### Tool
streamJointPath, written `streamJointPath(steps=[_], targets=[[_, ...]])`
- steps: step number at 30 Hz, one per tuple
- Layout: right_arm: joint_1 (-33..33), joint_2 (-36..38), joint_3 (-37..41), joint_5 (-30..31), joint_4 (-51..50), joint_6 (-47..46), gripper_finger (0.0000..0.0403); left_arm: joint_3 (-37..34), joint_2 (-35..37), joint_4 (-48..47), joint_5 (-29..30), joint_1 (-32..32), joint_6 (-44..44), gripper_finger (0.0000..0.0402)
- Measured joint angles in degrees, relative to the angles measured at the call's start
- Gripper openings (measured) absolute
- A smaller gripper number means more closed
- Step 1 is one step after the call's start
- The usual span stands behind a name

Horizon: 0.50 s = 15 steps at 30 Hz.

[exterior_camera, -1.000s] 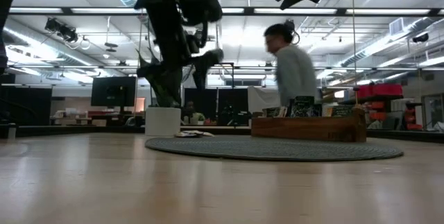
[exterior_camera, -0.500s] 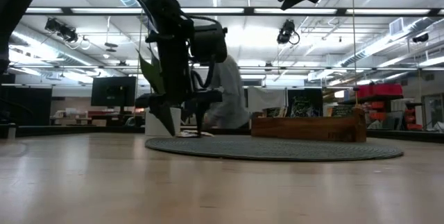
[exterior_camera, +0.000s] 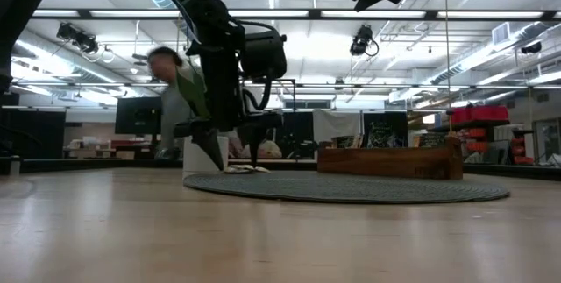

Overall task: Pick & Place Tea
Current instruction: Put the brown tea bag into the left section of the wooden organizer

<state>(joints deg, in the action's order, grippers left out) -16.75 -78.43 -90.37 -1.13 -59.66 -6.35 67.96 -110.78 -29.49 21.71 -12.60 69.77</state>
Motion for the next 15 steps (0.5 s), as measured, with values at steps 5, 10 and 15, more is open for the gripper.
streamJointPath(steps=[5,10,15], targets=[[0.0,0.0,0.0,0.0,0.0,0.8,0.0165,0.1,-1.6,-0.9,-0.6,0.0,-0.5,0.0284],[0.0,0.0,0.0,0.0,0.0,0.9,0.0165,0.2,-2.5,-0.8,0.5,0.9,0.1,0.0283],[0.0,0.0,0.0,0.0,0.0,0.9,0.0165,0.2,-2.6,-0.4,1.0,1.2,0.0,0.0246]])
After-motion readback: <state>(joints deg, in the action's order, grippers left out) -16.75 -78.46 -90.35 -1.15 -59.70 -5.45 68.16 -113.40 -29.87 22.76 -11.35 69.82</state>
